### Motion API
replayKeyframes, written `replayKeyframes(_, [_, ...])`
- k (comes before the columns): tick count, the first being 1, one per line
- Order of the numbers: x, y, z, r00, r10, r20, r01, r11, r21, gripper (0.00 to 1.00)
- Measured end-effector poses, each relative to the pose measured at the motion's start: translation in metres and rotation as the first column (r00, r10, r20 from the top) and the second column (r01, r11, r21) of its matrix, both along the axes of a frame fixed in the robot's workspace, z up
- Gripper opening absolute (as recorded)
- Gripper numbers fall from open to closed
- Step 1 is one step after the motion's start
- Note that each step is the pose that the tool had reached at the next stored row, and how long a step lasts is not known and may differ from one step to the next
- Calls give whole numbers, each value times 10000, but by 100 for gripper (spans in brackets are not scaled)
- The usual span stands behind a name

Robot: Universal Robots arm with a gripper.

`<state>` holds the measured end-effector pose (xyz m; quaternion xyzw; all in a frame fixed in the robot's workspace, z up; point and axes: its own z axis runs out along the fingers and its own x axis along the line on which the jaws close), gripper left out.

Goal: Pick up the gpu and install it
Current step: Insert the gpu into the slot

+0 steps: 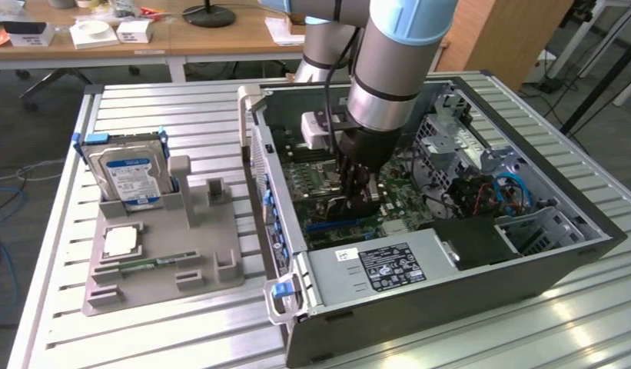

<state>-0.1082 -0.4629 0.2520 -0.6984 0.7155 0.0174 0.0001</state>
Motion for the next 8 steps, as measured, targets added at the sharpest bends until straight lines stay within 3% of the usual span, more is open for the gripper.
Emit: replayKeyframes(8, [0,0,-13,10000,-1,1,1,10000,0,27])
